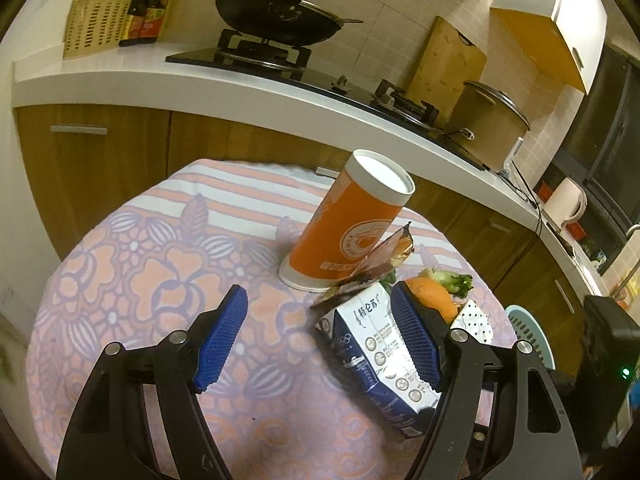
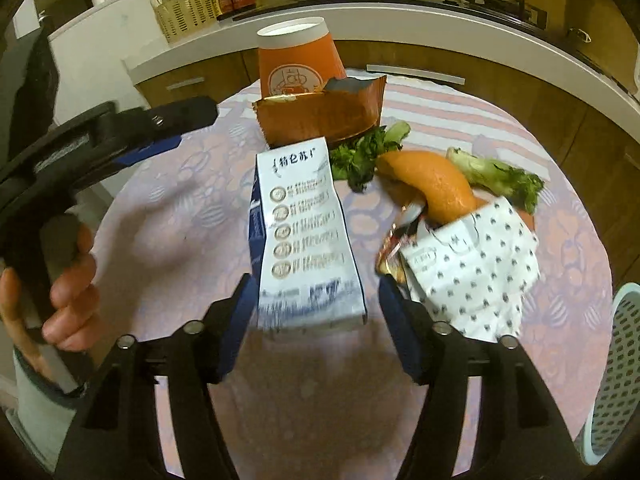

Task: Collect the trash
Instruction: 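Grasp the blue-and-white milk pouch with the right gripper while the left gripper grasps the snack wrapper, then carry the pouch and wrapper over the basket and open both grippers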

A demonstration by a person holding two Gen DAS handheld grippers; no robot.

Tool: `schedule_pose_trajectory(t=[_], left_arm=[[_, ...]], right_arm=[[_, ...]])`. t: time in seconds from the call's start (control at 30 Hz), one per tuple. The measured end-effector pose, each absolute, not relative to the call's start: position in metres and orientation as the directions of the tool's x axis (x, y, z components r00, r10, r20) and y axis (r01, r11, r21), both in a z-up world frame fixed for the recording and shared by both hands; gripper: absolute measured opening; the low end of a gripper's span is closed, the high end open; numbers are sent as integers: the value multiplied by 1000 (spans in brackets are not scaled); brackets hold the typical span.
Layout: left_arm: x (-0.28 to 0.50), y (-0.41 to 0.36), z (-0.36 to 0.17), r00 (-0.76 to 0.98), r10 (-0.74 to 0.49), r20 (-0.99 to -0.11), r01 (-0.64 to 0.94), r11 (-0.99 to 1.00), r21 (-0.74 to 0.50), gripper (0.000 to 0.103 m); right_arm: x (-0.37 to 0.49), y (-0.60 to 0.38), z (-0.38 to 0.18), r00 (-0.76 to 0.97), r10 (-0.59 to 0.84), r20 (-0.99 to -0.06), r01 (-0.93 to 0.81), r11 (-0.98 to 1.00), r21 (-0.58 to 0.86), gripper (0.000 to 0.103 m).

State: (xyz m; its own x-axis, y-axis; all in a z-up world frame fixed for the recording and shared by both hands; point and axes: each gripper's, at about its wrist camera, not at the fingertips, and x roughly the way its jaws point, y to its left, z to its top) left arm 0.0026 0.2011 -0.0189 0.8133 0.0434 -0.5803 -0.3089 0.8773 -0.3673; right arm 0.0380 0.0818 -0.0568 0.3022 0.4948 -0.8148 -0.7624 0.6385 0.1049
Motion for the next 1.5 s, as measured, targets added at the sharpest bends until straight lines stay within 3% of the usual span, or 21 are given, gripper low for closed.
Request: schedule_pose_trajectory(t=[0.07,0.23,0.3,0.33,0.43,0.8,1.0,1.1,1.17,1.33,1.5], left_arm=[[2,202,-19,813,46,-580,-309,880,-362,72],[6,202,-14,813,28,-581,-281,894,-350,72],[10,199,-12,815,-8,-579,-238,907,-347,72],[11,196,-10,820,-29,-572,-211,913,-349,72],[20,189,-6,821,-59,-568,-159,931,-327,70],[44,147,-17,765,-111,-634,18,988,-151,63],[51,122,-29,751,-23,-660,30,1000,-1,64],[67,119,-33,738,26,-674,9,999,48,49],[73,124,-35,731,33,-682,-3,999,45,29],[70,125,-29,753,31,-658,-22,1000,22,6],[48,121,4,816,-144,-560,66,985,-157,4]], right_arm=[[41,88,-60,304,493,-815,-762,640,103,73],[38,108,-72,320,473,-821,-774,631,62,79],[35,110,-75,349,453,-821,-773,634,21,75],[33,107,-76,357,449,-819,-775,632,9,66],[28,92,-70,374,469,-800,-770,638,14,59],[19,21,-57,427,468,-774,-712,702,31,59],[24,-6,-43,464,477,-747,-675,736,51,59],[26,-13,-37,480,486,-730,-665,745,58,59],[26,-17,-33,492,488,-721,-661,749,55,59],[29,-35,-23,517,489,-702,-637,768,66,59],[33,-63,-5,565,490,-663,-596,799,82,59]])
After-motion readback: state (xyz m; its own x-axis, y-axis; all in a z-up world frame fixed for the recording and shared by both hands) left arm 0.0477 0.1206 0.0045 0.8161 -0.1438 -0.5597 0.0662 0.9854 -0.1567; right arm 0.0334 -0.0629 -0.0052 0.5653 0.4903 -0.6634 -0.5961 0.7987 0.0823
